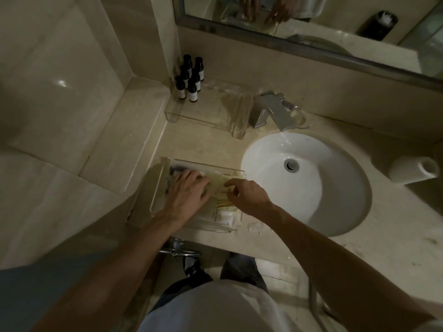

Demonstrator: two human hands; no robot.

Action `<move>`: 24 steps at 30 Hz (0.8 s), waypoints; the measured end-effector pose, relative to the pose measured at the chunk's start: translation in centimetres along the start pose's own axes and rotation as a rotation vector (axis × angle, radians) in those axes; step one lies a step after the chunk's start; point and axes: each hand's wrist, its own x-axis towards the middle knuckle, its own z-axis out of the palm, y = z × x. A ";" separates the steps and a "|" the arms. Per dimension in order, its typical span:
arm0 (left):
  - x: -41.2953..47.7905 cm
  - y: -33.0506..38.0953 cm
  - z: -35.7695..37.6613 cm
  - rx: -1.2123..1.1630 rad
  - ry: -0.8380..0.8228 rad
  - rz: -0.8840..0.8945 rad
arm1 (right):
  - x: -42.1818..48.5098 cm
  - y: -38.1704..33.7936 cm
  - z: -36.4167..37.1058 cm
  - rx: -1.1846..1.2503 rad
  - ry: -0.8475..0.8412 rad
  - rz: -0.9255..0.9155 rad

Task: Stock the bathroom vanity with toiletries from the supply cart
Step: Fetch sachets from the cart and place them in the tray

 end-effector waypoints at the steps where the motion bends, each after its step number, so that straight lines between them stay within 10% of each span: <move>1: 0.0 0.0 -0.3 0.017 0.015 0.022 | -0.1 0.1 -0.4 0.010 0.015 0.004; 24: 3.3 23.2 -6.1 -0.003 0.117 0.508 | -23.1 13.3 -6.2 0.275 0.649 0.407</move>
